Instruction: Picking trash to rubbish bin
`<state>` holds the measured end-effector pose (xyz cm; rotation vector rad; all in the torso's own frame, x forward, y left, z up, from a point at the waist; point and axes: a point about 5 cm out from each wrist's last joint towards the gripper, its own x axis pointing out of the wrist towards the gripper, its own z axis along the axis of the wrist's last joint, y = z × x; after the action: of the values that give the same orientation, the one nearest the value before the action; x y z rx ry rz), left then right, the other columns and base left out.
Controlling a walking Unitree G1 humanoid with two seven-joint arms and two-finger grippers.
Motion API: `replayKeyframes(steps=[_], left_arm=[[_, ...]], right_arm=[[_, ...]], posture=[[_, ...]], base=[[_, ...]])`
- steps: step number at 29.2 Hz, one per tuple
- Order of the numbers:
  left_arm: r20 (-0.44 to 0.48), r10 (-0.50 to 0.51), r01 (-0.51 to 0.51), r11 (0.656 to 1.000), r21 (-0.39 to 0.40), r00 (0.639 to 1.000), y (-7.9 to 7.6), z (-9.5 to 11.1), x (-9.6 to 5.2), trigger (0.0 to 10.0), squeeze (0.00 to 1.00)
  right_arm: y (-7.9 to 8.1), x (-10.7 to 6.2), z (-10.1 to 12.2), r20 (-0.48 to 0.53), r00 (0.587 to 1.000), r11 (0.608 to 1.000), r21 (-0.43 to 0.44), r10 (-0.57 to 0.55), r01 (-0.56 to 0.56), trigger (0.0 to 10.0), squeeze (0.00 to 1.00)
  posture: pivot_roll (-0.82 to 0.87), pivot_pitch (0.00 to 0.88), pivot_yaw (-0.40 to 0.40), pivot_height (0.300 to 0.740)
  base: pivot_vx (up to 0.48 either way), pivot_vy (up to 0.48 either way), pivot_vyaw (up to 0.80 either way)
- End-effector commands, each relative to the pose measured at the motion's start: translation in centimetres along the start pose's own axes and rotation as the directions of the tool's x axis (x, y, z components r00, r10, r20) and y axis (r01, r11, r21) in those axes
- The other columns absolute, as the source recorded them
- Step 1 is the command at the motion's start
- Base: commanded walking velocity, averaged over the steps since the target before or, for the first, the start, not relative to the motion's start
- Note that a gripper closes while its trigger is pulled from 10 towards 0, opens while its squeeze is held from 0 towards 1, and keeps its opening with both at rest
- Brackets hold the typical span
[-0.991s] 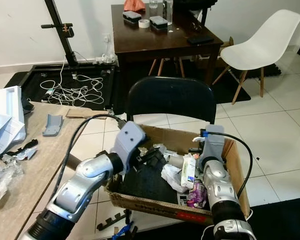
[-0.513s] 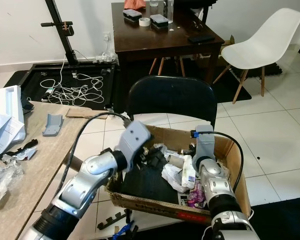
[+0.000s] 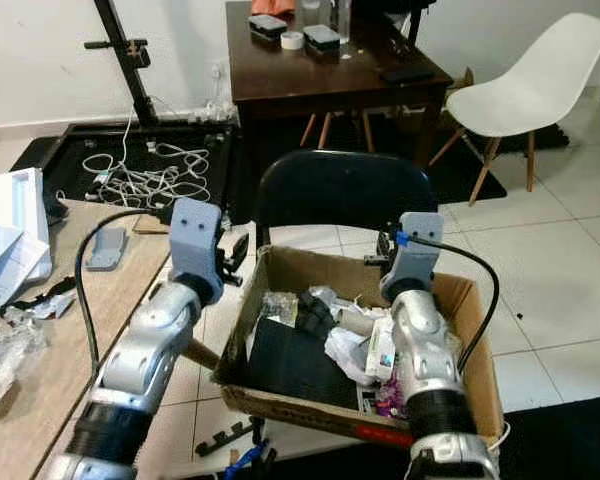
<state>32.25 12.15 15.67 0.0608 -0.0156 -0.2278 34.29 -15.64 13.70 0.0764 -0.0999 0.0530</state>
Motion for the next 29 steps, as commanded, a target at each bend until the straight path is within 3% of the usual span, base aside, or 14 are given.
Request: replayKeyframes(steps=[1,4,6,12,24,29], left_arm=[[0.012,0.038,-0.037,0.999,-0.03,0.999,0.5,0.2,-0.5,10.0,0.0],[0.02,0.068,-0.067,0.996,-0.055,0.997,0.8,0.4,-0.7,10.0,0.0],[0.024,0.1,-0.098,0.993,-0.065,0.995,1.1,0.5,-0.9,10.0,0.0],[0.042,0.077,-0.075,0.996,-0.047,0.996,0.8,0.7,-1.1,10.0,0.0],[0.076,0.038,-0.031,0.996,-0.085,0.996,0.1,1.5,-1.5,10.0,0.0],[0.081,0.038,-0.03,0.994,-0.107,0.996,0.0,1.9,-1.3,10.0,0.0]], right_arm=[[0.5,-0.2,0.3,0.01,1.0,1.0,0.004,0.015,-0.015,10.0,0.0],[1.0,-0.3,0.4,0.013,0.999,0.999,0.0,0.034,-0.034,10.0,0.0],[2.2,-0.3,0.7,0.016,0.997,0.997,0.001,0.08,-0.08,10.0,0.0],[2.7,-0.2,0.8,0.016,0.995,0.995,0.01,0.094,-0.094,10.0,0.0],[3.1,-0.3,1.0,0.022,0.996,0.996,0.017,0.09,-0.09,10.0,0.0],[3.2,-0.3,1.1,0.025,0.995,0.995,0.018,0.096,-0.097,10.0,0.0]], posture=[[0.12,0.108,0.019,0.74],[0.12,0.108,0.019,0.74],[0.12,0.104,0.003,0.74],[0.12,0.101,0.002,0.74],[0.13,0.09,0.013,0.74],[0.13,0.083,0.014,0.74]], base=[[0.0,0.0,0.0],[0.0,0.0,0.0],[0.0,0.0,0.0],[0.0,0.0,0.0],[0.0,0.0,0.0],[-0.304,0.0,0.0]])
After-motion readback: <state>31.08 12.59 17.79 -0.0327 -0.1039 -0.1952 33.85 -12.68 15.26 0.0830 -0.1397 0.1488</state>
